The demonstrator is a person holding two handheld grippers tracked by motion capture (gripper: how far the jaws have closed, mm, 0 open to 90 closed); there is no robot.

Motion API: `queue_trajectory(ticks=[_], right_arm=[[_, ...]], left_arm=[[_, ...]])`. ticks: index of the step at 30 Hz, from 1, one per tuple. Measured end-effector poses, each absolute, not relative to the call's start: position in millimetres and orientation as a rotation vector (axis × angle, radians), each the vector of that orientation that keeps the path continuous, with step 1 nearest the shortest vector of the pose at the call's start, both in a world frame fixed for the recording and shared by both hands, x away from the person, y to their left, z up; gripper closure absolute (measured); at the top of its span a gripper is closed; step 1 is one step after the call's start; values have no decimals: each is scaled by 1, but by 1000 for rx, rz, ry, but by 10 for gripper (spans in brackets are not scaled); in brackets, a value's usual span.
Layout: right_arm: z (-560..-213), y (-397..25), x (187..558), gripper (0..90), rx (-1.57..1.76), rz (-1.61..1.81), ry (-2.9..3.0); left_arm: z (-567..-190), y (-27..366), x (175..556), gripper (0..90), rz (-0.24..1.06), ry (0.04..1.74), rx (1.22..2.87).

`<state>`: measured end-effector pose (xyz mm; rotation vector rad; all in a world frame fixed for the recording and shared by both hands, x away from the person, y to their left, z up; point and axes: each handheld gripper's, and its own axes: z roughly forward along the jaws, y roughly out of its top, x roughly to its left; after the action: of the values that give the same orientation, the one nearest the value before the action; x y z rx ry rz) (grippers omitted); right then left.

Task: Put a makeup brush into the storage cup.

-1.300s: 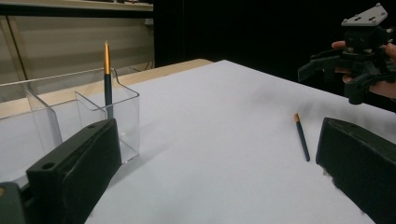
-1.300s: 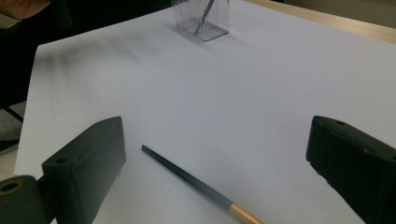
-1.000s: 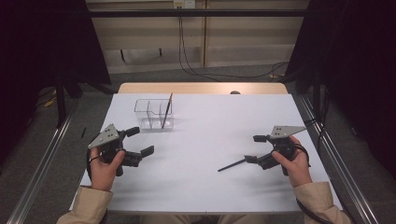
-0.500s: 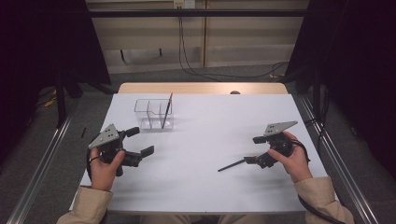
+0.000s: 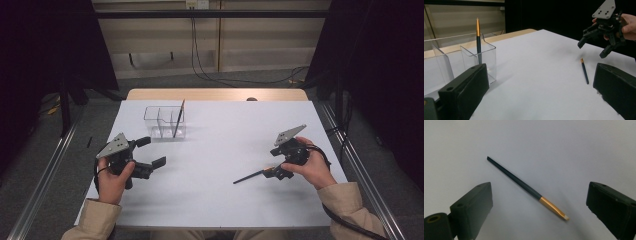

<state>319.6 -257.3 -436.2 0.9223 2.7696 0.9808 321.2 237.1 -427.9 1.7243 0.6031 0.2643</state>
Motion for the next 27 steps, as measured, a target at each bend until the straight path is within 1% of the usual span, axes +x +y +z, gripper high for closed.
queue_trajectory(ticks=[10,18,21,27], right_arm=[[-434,-247,325,74,845,764,2890],[-431,-246,330,128,813,691,2930],[-433,-245,331,171,785,668,2945],[-440,-240,334,202,767,637,2967]], left_arm=[[-428,236,321,1,260,607,1727],[-428,236,321,1,260,604,1728],[-428,236,321,1,256,609,1723],[-429,236,322,1,255,607,1727]])
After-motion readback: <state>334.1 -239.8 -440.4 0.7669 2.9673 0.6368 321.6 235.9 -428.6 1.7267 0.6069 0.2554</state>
